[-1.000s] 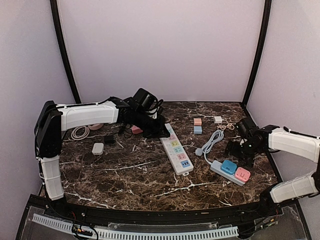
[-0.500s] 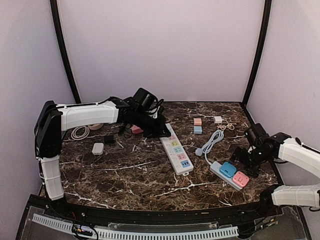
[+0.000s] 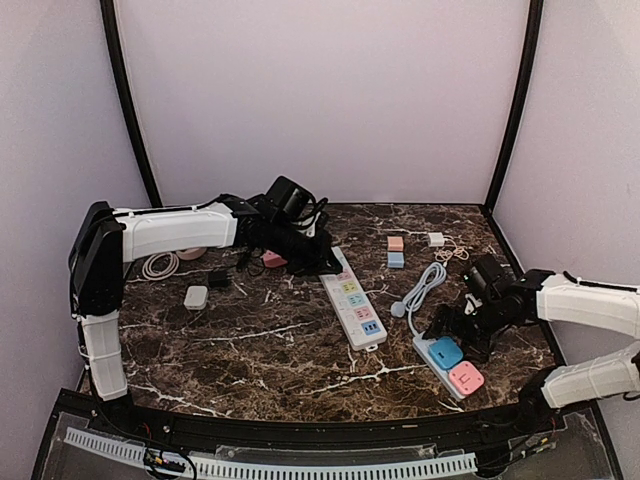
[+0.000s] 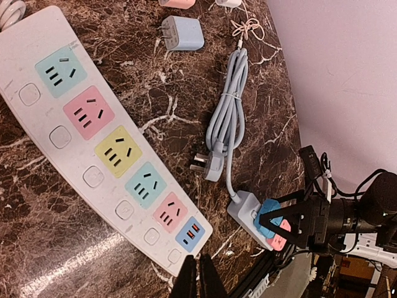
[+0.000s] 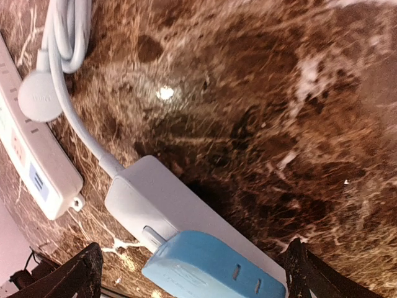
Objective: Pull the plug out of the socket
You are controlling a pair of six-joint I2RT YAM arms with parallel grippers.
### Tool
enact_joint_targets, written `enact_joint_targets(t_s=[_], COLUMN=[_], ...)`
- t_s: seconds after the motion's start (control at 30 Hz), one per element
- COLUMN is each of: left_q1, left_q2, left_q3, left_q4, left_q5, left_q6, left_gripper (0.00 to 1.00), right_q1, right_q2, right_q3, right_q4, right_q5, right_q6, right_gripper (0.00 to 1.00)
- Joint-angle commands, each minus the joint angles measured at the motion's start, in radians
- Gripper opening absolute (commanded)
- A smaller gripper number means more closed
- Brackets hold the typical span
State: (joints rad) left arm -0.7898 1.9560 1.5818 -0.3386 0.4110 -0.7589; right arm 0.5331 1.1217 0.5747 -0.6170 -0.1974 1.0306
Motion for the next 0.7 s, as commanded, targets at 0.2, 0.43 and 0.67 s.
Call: enact_joint_targets(t_s=[0.2, 0.43, 0.67], left_q1=[0.007, 0.009, 0.010], left_q2=[-0.033, -0.032, -0.029], left_q3=[-0.011, -0.009, -0.004], left_q4=[0.004, 0.001, -0.005], left_q5=[0.008, 0.008, 0.008], left_q6=[0.016, 0.015, 0.016], left_gripper=[0.04, 0.03, 0.03], right_q1=[0.061, 0.107, 0.115], right_q2=[0.070, 0.049, 0.035], right_q3=[0.050, 0.073, 0.100], right_q4=[-0.004, -0.048, -0.093], right_q5=[-0.091, -0.084, -0.049], right_q6=[-0.144, -0.210, -0.222], right_gripper=[0.98, 0.80, 0.59])
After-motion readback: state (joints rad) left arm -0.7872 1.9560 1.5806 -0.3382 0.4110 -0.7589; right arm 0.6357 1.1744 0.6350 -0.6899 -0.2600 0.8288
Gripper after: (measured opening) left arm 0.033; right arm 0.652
